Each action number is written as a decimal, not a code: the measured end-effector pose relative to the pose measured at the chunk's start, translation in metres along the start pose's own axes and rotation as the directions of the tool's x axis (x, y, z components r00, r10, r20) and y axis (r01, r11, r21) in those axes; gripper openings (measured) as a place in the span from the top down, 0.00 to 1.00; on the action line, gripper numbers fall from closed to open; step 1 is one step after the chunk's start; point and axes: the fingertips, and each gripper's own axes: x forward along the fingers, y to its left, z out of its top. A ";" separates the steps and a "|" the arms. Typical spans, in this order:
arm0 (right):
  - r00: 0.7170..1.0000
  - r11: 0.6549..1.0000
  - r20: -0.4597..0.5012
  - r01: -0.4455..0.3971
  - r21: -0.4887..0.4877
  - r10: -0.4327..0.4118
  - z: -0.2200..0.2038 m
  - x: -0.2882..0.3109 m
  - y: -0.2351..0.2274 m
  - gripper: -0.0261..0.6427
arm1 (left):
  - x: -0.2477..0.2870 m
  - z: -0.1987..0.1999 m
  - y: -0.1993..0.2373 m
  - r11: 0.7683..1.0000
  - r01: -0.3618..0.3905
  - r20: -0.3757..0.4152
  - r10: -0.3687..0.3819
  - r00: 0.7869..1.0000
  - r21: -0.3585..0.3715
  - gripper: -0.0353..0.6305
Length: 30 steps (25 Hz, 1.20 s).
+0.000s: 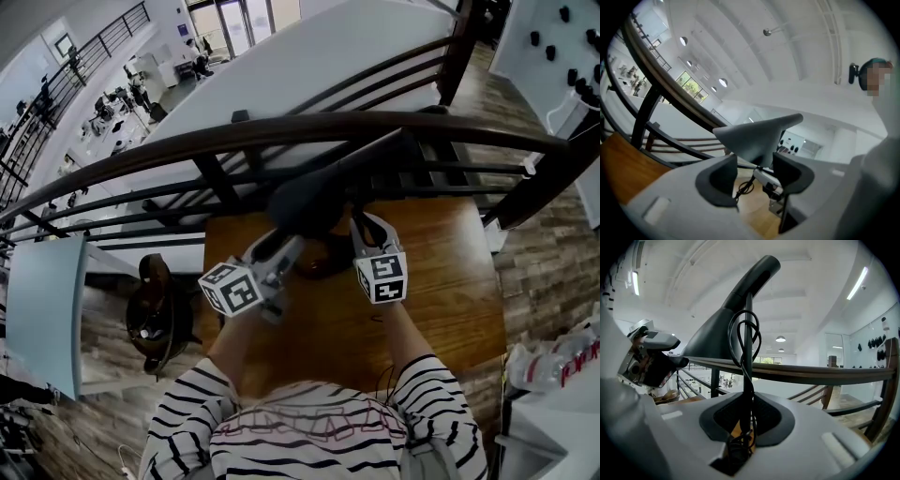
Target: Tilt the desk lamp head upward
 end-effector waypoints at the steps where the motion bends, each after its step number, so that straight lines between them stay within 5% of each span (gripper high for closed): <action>1: 1.000 1.000 0.001 0.000 0.004 0.000 0.000 0.000 0.000 0.87 | 0.000 0.001 0.001 1.000 0.001 0.003 -0.001 1.000 -0.014 0.61; 13: 1.000 1.000 -0.018 0.005 0.002 -0.005 0.000 -0.003 -0.002 0.87 | -0.001 0.003 0.000 0.997 0.024 -0.023 -0.025 0.999 -0.068 0.66; 30: 0.999 1.000 -0.038 0.004 -0.009 -0.004 -0.002 0.000 -0.001 0.87 | -0.017 0.039 -0.002 1.000 0.001 0.012 -0.001 1.000 0.018 0.66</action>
